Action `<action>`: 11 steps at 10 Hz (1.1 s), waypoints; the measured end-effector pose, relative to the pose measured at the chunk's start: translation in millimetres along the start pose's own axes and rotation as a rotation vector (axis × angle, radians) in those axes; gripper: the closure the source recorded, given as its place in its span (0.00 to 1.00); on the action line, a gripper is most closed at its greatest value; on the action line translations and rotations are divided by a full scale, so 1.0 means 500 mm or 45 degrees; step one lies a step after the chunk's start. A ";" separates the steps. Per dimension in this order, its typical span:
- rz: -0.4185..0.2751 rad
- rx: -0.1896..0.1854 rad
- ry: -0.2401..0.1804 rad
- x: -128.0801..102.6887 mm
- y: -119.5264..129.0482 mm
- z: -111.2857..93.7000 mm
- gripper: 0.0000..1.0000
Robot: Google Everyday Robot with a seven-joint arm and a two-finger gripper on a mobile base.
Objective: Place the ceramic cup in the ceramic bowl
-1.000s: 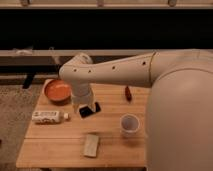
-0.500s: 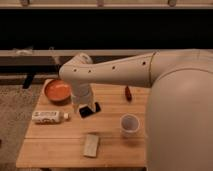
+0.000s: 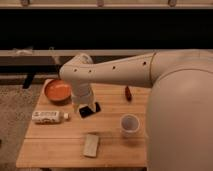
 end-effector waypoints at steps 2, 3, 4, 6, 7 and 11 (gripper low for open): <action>0.015 -0.012 -0.013 -0.012 -0.043 -0.009 0.35; 0.036 -0.015 -0.020 -0.025 -0.084 -0.013 0.35; 0.063 -0.017 -0.026 -0.035 -0.135 -0.016 0.35; 0.130 -0.017 -0.029 -0.035 -0.238 -0.015 0.35; 0.162 -0.018 -0.026 -0.031 -0.278 -0.010 0.35; 0.277 -0.027 0.032 0.022 -0.379 0.040 0.35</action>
